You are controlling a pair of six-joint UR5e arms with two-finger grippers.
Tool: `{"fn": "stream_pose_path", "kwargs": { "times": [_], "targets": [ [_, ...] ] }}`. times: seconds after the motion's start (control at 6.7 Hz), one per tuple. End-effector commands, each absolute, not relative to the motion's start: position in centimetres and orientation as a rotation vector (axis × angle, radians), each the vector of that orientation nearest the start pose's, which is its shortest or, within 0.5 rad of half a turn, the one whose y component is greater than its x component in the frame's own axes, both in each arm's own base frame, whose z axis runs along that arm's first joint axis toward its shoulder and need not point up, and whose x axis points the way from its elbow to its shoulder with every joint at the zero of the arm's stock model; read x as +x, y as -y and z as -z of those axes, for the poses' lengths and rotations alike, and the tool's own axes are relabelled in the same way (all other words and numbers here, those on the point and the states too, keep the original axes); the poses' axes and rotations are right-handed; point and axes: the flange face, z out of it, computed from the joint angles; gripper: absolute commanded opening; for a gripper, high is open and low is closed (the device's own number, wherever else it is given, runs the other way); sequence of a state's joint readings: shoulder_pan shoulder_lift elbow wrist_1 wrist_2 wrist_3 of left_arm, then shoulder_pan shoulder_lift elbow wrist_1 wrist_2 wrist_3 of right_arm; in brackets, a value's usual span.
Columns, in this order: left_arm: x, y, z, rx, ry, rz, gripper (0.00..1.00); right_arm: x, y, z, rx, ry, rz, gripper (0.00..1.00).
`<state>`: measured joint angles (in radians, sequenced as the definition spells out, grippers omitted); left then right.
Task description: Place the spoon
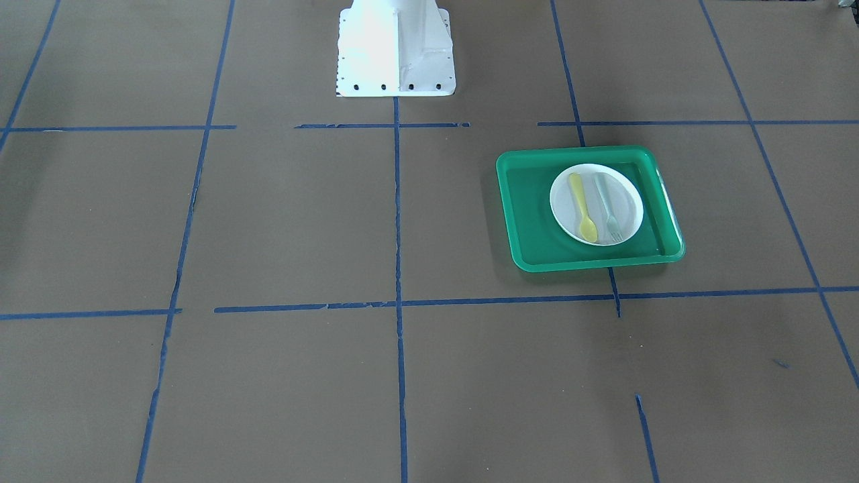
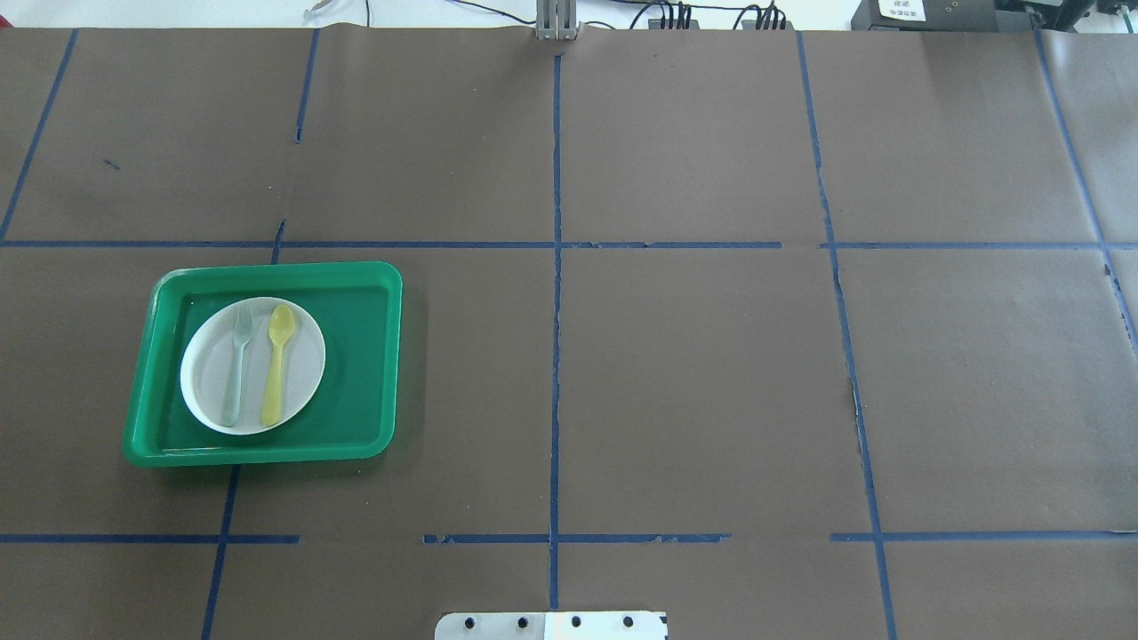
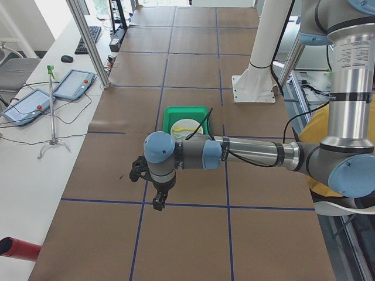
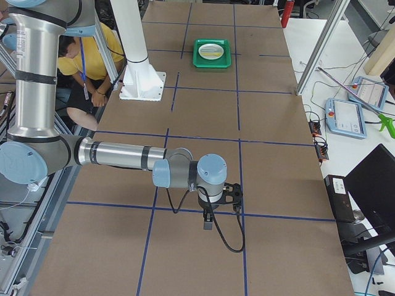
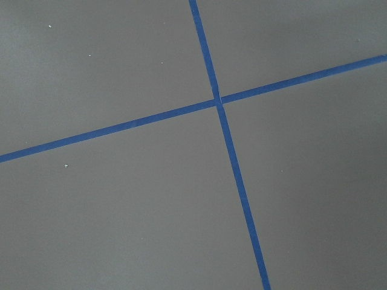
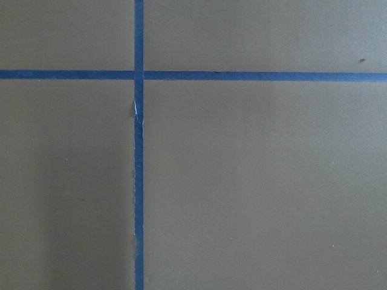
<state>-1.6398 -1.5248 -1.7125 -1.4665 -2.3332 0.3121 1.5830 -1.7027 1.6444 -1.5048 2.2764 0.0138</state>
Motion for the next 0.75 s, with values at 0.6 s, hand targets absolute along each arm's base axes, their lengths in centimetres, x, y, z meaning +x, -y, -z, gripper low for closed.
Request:
{"fn": "stream_pose_path", "kwargs": {
  "times": [0.6],
  "targets": [
    [-8.6,47.6,-55.7,0.249,-0.804,-0.182,1.0,7.4,43.5,-68.2,0.007,0.706,-0.022,1.0]
  ]
}}
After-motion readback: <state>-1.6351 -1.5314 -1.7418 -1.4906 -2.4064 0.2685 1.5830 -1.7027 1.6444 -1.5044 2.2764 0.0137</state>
